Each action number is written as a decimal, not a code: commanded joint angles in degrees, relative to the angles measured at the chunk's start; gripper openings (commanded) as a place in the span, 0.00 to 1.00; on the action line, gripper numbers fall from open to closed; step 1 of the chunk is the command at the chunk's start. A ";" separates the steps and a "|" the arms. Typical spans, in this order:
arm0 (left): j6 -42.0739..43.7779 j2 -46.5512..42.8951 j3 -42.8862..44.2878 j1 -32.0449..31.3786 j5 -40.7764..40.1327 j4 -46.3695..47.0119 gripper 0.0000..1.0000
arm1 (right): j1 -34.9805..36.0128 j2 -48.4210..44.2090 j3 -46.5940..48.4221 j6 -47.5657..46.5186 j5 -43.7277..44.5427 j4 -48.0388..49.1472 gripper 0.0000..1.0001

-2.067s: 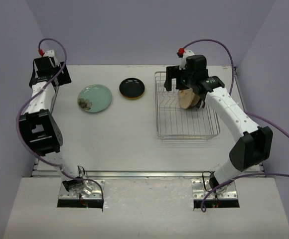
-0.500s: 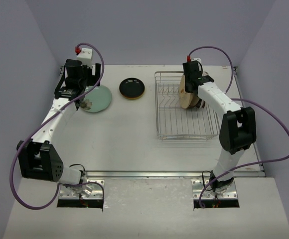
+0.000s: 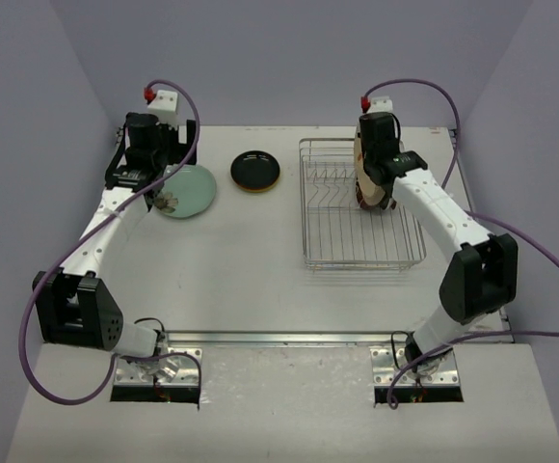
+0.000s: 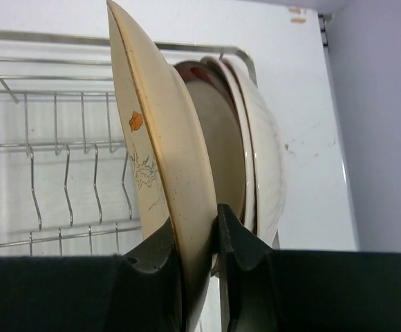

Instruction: Unload the plates from the dish rack

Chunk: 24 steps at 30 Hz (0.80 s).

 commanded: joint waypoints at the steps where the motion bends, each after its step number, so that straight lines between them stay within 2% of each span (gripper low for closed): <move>1: -2.14 -0.27 4.29 -0.25 4.38 -0.67 1.00 | 2.47 -7.53 2.17 -2.16 -1.47 13.27 0.00; 3: -2.60 -0.71 4.73 -0.25 10.27 -1.50 0.99 | 2.48 -9.34 2.76 -1.04 -4.69 11.59 0.00; 8: -6.31 -2.35 3.12 -0.20 37.92 -1.14 0.95 | 2.39 -12.04 6.01 5.03 -17.56 5.54 0.00; 10: -11.68 -1.41 3.36 -0.25 46.10 -0.62 0.93 | 2.31 -12.27 7.18 6.98 -23.53 2.94 0.00; 18: -20.06 2.86 3.46 -0.25 59.46 1.41 0.85 | 1.86 -10.74 8.33 14.19 -55.99 0.91 0.00; 21: -22.19 4.39 3.01 -0.34 67.32 2.40 0.84 | 1.77 -10.19 7.32 16.89 -62.58 2.02 0.00; 24: -24.86 5.44 1.38 -0.34 70.93 3.89 0.82 | 1.77 -9.63 6.91 18.65 -67.17 2.82 0.00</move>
